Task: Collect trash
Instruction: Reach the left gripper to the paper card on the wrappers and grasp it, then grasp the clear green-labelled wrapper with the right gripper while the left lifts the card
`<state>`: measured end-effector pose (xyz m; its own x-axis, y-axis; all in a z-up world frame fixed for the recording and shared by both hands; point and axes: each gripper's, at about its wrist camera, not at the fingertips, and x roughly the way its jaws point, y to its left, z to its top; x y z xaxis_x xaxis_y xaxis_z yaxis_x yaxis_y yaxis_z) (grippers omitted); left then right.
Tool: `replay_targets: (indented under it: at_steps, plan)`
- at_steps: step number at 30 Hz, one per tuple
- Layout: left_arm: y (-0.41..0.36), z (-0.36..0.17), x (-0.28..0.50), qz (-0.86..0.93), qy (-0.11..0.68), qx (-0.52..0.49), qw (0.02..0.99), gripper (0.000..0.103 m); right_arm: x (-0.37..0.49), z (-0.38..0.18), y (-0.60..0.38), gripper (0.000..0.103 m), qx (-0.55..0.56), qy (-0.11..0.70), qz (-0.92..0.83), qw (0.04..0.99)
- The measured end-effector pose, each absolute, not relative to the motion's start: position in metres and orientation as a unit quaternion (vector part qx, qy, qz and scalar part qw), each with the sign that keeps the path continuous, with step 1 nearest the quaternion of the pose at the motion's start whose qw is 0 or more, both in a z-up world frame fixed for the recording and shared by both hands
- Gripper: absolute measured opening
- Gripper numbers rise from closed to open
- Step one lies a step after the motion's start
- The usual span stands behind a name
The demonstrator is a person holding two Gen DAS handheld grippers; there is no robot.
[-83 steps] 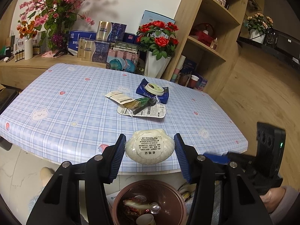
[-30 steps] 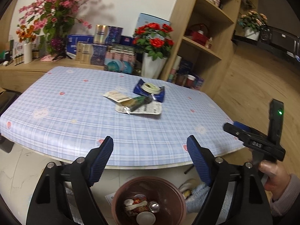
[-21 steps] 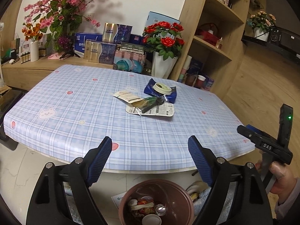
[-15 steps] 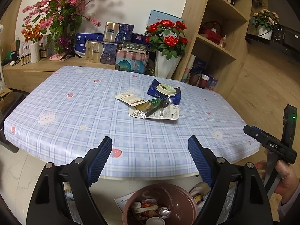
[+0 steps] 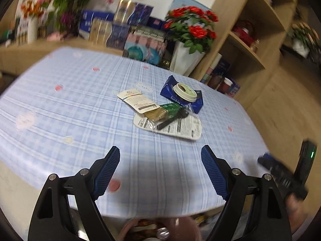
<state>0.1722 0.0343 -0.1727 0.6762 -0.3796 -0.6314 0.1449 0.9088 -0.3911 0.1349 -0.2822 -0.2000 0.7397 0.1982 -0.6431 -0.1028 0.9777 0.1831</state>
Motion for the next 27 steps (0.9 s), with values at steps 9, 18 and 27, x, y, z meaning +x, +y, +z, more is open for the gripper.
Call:
replay_targets:
  at_steps: [9,18,27]
  plan:
    - [0.057,-0.221,0.287,-0.145,0.444,-0.276,0.84,0.062,0.199,-0.226,-0.262,0.097,0.033,0.395,0.066,0.916]
    - [0.066,-0.261,0.36,-0.138,0.477,-0.344,0.797,0.052,0.245,-0.242,-0.25,0.097,0.056,0.417,0.072,0.904]
    - [0.067,-0.277,0.382,-0.153,0.458,-0.397,0.781,0.041,0.256,-0.251,-0.234,0.097,0.079,0.429,0.094,0.895]
